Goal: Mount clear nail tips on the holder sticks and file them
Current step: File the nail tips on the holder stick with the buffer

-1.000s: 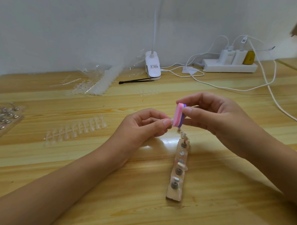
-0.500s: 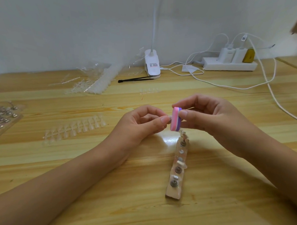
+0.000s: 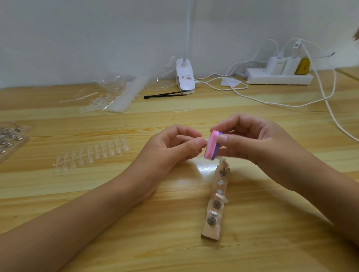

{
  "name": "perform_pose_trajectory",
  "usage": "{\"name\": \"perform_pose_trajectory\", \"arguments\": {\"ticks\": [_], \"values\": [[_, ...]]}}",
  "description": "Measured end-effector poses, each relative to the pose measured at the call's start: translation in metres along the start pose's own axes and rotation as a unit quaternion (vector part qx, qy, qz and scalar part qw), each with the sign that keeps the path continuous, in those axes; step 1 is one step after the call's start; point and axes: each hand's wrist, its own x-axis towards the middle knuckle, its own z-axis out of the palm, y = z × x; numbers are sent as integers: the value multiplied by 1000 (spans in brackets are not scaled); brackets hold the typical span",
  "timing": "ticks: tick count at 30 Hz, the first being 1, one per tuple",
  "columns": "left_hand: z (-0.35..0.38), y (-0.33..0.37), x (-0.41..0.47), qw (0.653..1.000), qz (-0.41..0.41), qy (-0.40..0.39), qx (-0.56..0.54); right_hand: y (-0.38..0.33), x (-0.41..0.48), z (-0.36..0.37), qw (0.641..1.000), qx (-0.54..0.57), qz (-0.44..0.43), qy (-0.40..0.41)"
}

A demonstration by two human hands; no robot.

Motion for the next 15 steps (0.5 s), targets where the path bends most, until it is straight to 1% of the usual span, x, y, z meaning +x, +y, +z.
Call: {"name": "perform_pose_trajectory", "arguments": {"ticks": [2,3,6,7,10,11,14,15], "values": [[0,0,0,1000,0,-2,14,0,0,-1,999,24,-12,39],[-1,-1,0,1000,-1,-2,18,0,0,-1,999,27,-11,41],[-1,-2,0,1000,-3,-5,21,-1,-2,2,1000,-2,5,-6],[-1,-2,0,1000,-3,-4,22,-1,-2,3,1000,-7,3,-4],[-2,-3,1,999,-6,4,32,-2,-1,2,998,6,-16,54],[-2,-3,1,999,-7,5,36,-2,-1,1,998,5,-17,58],[-2,-4,2,1000,-6,3,25,-4,-3,4,1000,-26,1,-4],[-2,-4,2,1000,-5,2,18,-4,-3,5,999,-34,-1,-6]]}}
